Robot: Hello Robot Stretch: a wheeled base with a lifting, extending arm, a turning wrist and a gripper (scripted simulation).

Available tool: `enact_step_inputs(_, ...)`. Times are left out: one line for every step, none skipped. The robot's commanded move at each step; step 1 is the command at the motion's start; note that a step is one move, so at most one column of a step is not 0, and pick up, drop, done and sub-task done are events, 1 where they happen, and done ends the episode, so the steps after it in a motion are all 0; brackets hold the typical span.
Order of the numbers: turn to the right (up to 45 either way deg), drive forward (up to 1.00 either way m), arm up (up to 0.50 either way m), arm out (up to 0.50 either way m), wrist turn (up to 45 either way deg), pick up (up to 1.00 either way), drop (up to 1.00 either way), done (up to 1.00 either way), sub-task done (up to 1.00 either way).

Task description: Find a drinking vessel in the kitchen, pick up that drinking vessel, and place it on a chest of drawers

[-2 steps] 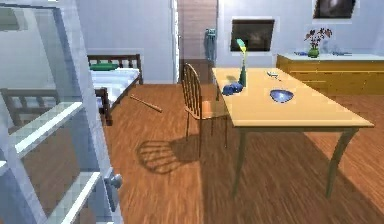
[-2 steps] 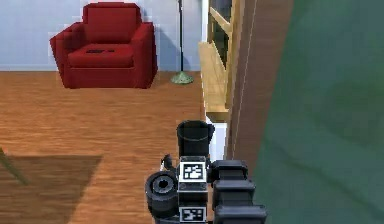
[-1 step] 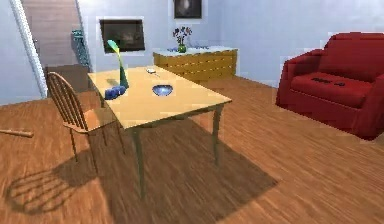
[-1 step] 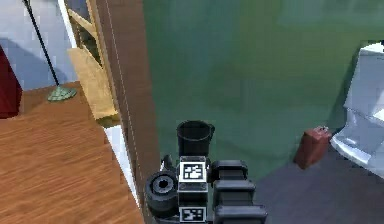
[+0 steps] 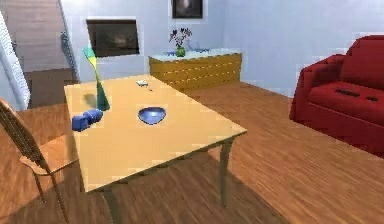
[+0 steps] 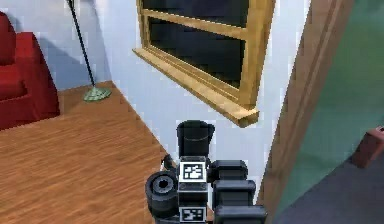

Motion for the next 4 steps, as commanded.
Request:
enact_step_inputs(36.0, 0.00, 0.00, 0.00, 0.0, 0.00, 0.00, 0.00, 0.00)
enact_step_inputs(0.0, 1.00, 0.00, 0.00, 0.0, 0.00, 0.00, 0.00, 0.00)
enact_step_inputs(3.0, 0.00, 0.00, 0.00, 0.0, 0.00, 0.00, 0.00, 0.00)
enact_step_inputs(0.0, 0.75, 0.00, 0.00, 0.0, 0.00, 0.00, 0.00, 0.00)
